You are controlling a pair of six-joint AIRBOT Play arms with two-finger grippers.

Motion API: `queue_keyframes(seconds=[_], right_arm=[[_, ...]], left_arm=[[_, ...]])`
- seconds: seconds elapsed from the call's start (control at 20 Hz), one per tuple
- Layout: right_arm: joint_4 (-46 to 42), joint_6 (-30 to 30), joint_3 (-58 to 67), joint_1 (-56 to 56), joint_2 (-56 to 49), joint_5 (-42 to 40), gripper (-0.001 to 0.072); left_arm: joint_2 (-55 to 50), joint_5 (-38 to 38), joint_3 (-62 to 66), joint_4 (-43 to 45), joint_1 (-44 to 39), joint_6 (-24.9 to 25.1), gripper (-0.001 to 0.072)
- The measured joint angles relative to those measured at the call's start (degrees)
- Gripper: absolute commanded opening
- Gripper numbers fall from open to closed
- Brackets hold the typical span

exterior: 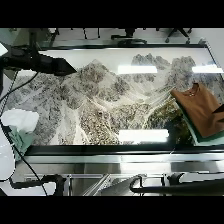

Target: Fold the shirts.

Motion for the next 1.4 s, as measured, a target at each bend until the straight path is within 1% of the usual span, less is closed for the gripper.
queue_keyframes(seconds=[0.1, 0.2, 0.25, 0.3, 0.35, 0.5, 0.6, 0.75, 0.85, 0.95, 1.1, 1.4], right_arm=[[4.39, 0.37, 1.97, 1.09, 1.79, -0.07, 0.046], [5.81, -0.26, 2.49, 3.96, 4.13, -0.92, 0.0459], [5.73, -0.76, 2.21, 5.68, 5.31, -1.7, 0.0425], [5.27, -1.62, 1.4, 8.04, 6.86, -2.45, 0.0237], [4.92, -2.43, 0.13, 10.45, 8.46, -3.06, 0.0113], [4.48, -5.18, -7.15, 19.37, 14.8, -6.64, 0.0106], [4.17, -6.49, -14.91, 26.56, 20.11, -10.6, 0.002], [4.17, -7.41, -29.29, 38.47, 28.3, -19.17, 0.002], [4.07, -7.41, -37.68, 44.89, 32.06, -25.4, 0.0021], [4.02, -7.41, -43.36, 49.0, 33.86, -30.05, 0.002], [4.28, -7.41, -48.17, 52.02, 34.36, -33.05, 0.002], [5.14, -7.41, -50.8, 53.55, 33.29, -33.83, 0.002]], left_arm=[[1.9, -0.68, 1.6, -0.07, 1.09, -0.63, 0.0015], [5.09, -0.83, -0.46, -0.07, 1.68, -1.01, 0.0015], [7.08, -0.81, -2.82, -0.07, 1.57, -1.05, 0.0015], [9.44, -0.74, -6.19, -0.09, 1.14, -1.22, 0.0015], [12.09, -0.7, -10.56, -0.07, 0.33, -1.27, 0.0015], [20.15, 1.55, -25.51, -0.04, -3.52, -1.44, 0.0015], [25.51, 4.72, -36.28, -0.02, -6.93, -1.44, 0.0015], [32.44, 10.71, -50.8, -0.02, -12.68, -1.7, 0.0015], [35.63, 13.9, -57.92, -0.02, -16.11, -2.16, 0.0015], [37.62, 15.91, -62.77, -0.02, -18.47, -2.56, 0.0015], [39.78, 18.84, -68.04, -0.02, -20.39, -3.32, 0.0015], [41.0, 20.94, -71.23, -0.02, -21.29, -3.63, 0.0015]])
